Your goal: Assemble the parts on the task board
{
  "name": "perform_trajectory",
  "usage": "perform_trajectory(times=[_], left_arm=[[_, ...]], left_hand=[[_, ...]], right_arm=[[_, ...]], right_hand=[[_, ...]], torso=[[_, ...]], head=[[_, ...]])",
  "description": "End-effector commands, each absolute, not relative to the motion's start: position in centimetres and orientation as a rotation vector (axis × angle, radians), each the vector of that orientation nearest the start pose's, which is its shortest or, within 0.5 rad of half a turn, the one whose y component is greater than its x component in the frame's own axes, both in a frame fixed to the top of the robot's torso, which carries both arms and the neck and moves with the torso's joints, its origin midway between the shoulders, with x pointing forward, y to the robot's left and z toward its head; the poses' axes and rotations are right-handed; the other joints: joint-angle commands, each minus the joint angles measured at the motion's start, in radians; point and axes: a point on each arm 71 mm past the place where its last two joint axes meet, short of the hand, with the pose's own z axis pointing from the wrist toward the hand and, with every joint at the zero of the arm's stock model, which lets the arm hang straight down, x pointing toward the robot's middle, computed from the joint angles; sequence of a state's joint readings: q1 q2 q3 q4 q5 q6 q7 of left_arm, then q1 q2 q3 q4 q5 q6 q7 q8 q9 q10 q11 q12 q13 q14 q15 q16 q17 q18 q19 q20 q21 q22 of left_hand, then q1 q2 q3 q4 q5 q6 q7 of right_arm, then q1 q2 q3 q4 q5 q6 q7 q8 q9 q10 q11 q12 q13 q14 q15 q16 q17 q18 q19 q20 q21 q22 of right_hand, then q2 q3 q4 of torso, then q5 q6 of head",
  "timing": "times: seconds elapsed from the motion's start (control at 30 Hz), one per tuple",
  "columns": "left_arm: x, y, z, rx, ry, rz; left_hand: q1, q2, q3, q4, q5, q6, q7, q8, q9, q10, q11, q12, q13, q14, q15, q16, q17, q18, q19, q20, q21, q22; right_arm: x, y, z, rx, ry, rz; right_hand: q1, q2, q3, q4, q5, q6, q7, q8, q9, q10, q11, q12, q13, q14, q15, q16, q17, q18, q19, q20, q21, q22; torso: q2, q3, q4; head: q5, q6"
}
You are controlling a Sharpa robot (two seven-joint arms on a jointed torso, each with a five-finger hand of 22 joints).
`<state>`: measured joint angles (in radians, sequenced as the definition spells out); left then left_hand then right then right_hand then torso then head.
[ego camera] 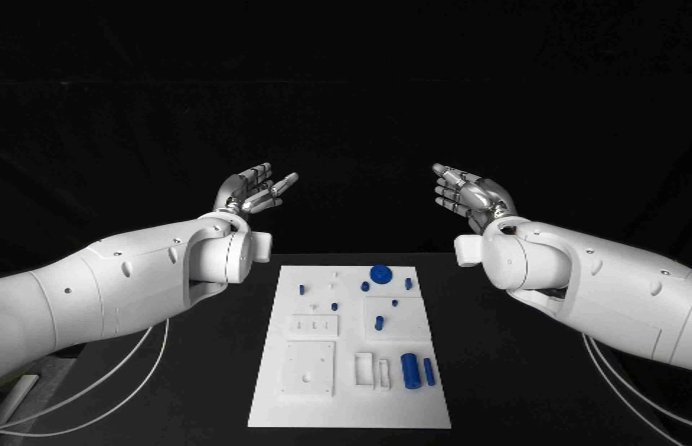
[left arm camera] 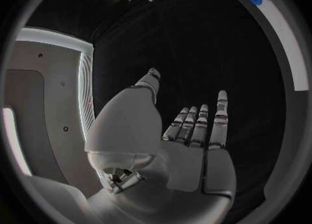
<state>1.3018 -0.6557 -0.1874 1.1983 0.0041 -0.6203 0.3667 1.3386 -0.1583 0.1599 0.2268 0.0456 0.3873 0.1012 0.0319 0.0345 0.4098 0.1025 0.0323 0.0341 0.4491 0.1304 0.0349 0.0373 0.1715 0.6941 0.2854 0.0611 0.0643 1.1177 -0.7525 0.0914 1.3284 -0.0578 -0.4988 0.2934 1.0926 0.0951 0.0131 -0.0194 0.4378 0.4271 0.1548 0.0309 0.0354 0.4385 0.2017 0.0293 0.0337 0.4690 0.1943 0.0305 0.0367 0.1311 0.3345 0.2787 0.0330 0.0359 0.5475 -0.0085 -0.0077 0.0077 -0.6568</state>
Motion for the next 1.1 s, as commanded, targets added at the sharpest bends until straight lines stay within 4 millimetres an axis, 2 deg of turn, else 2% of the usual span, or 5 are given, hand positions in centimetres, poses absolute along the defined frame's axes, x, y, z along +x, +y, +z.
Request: perform_trajectory(times=[0.03,0.4,0.63,0.77,1.1], left_arm=[[55.9,23.3,-19.1,-1.127,1.375,-1.096],[56.4,23.6,-18.6,-1.12,1.381,-1.086],[56.3,24.4,-18.5,-1.111,1.396,-1.135],[55.9,24.4,-18.2,-1.071,1.406,-1.173],[54.4,23.7,-16.7,-0.959,1.467,-1.29]], left_hand=[[0.012,0.001,0.004,-0.002,0.003,0.006,0.001,0.003,0.001,0.006,0.001,0.003,0.001,0.006,0.001,0.003,0.001,0.008,0.009,0.002,0.004,0.001],[0.002,0.017,0.006,-0.019,0.003,0.022,0.01,0.004,0.002,0.025,0.007,0.004,0.002,0.024,0.004,0.005,0.002,0.01,0.025,0.002,0.006,0.002],[-0.029,0.105,-0.028,-0.111,0.003,0.21,0.054,0.027,0.015,0.346,0.046,0.025,0.017,0.492,0.034,0.058,0.029,0.044,0.17,-0.024,0.064,0.022],[-0.025,0.153,-0.042,-0.155,0.006,0.554,0.057,0.083,0.033,0.694,0.03,0.069,0.025,0.654,0.004,0.128,0.035,-0.028,0.27,-0.119,0.122,0.044],[-0.003,0.198,-0.054,-0.219,0.007,0.609,0.044,0.044,0.03,0.741,0.01,0.028,0.025,0.789,-0.059,0.198,0.041,-0.116,0.368,-0.226,0.2,0.076]], right_arm=[[53.3,-23.3,-19.7,1.211,1.528,1.334],[54.6,-24.5,-18.9,1.194,1.625,1.333],[55.3,-25.2,-18.8,0.848,1.587,1.123],[55.5,-24.7,-18.9,0.681,1.615,1.076],[55.3,-22.4,-19.0,0.249,1.695,0.922]], right_hand=[[0.084,0.002,0.014,-0.043,-0.033,0.028,0.04,0.007,0.003,0.029,0.008,0.007,0.003,0.032,0.008,0.009,0.003,0.015,0.02,0.006,0.008,0.003],[0.198,-0.032,0.081,-0.177,-0.134,0.153,0.033,0.012,0.008,0.174,0.006,0.013,0.009,0.158,0.017,0.013,0.007,-0.013,0.082,-0.024,0.013,0.007],[0.2,-0.053,0.137,-0.24,-0.118,0.454,0.012,0.025,0.022,0.486,-0.021,0.025,0.021,0.538,-0.016,0.028,0.025,-0.044,0.42,-0.087,0.069,0.029],[0.184,-0.066,0.175,-0.264,-0.095,0.587,-0.004,0.034,0.03,0.613,-0.051,0.028,0.024,0.651,-0.058,0.036,0.033,-0.046,0.535,-0.125,0.102,0.036],[0.18,-0.117,0.262,-0.263,-0.1,0.669,-0.017,0.033,0.03,0.71,-0.095,0.029,0.024,0.917,-0.159,0.068,0.07,-0.042,0.773,-0.232,0.191,0.058]], torso=[[0.0,-0.0003,-0.0002],[0.0,-0.0003,-0.0002],[0.003,-0.0027,-0.0002],[0.008,-0.0044,0.001],[0.041,0.0042,0.0186]], head=[[0.0,0.0],[0.0,0.0],[0.015,-0.012],[0.008,-0.011],[0.01,-0.002]])
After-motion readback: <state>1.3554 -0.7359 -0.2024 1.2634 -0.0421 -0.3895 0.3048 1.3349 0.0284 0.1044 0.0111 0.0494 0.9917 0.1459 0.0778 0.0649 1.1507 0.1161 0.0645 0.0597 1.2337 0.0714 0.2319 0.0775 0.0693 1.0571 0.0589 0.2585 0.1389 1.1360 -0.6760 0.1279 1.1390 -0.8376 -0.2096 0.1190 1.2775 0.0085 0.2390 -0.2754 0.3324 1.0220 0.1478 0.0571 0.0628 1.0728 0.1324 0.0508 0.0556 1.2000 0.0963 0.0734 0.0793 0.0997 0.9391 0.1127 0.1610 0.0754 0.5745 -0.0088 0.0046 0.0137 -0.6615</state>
